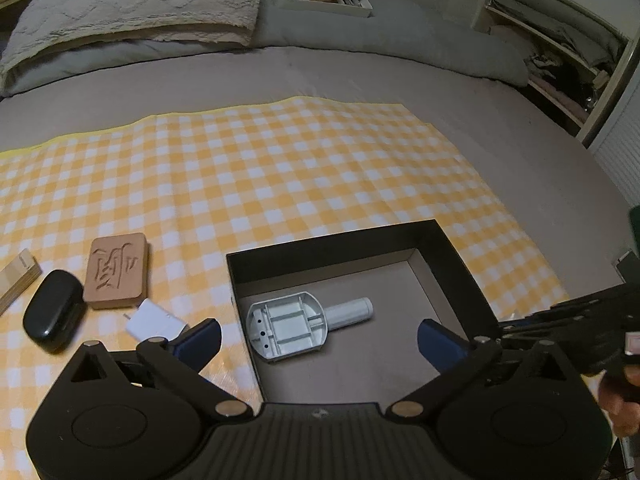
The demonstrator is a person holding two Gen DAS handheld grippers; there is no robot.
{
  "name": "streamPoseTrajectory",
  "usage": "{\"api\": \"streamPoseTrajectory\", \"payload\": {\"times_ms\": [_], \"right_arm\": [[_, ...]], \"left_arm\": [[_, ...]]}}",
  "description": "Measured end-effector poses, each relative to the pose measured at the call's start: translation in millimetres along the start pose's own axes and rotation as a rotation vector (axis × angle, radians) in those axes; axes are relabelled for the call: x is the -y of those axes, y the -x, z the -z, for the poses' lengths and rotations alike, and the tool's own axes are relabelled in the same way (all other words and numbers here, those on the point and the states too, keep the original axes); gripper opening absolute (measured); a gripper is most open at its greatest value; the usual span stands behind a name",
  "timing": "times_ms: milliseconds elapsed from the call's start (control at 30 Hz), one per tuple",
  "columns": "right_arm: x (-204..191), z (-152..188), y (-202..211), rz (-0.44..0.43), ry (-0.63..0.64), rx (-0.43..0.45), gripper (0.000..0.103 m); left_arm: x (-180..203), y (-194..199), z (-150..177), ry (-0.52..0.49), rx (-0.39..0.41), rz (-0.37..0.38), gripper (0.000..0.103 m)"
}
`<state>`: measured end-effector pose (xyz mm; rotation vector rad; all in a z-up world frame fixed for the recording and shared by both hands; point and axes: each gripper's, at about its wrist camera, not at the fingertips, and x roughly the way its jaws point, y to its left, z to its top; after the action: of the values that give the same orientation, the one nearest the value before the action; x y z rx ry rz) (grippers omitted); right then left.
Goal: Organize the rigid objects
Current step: 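Move the left tool back to the black round tin and grasp it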
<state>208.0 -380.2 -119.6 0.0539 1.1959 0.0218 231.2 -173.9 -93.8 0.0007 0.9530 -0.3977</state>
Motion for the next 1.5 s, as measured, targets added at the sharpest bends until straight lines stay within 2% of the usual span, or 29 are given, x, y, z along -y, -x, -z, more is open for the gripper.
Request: {"api": "streamPoseTrajectory", "payload": {"times_ms": [400,533,700,867,1033,1167,1433,1500], "right_arm": [[-0.7,0.1,0.0,-0.002,-0.002,0.000,0.010],[-1.1,0.1,-0.1,0.000,-0.003,0.000,0.010],[-1.4,0.2,-0.3,0.001,-0.002,0.000,0.010],[-0.1,-1.4,-0.8,0.003,-0.001,0.000,0.010],[-0.9,-1.1,-0.9,0.003,-0.001,0.000,0.010],[-1.2,-1.2,-0.8,0.004,-0.001,-0.001,0.010],[-1.9,-0.9,-1.0,0.005,-0.002,0.000,0.010],[-2.1,-1.0,-0.9,0.005,-0.002,0.000,0.010]], "left_arm": [[-11.1,50.2,7.7,0.018,0.083,-0.014,0.103],[-25.1,65.4,8.7,0.048,0.130,-0.053,0.103],[-51.8,78.6,10.5,0.100,0.180,-0.143,0.103],[-80.8,85.7,11.4,0.086,0.215,-0.204,0.103],[-110.8,80.4,15.4,0.118,0.178,-0.269,0.103],[-128.7,69.6,19.7,0.103,0.104,-0.303,0.103],[-142.8,47.6,40.0,-0.113,-0.042,-0.226,0.101],[-143.2,41.0,46.8,-0.168,-0.083,-0.221,0.095]]}}
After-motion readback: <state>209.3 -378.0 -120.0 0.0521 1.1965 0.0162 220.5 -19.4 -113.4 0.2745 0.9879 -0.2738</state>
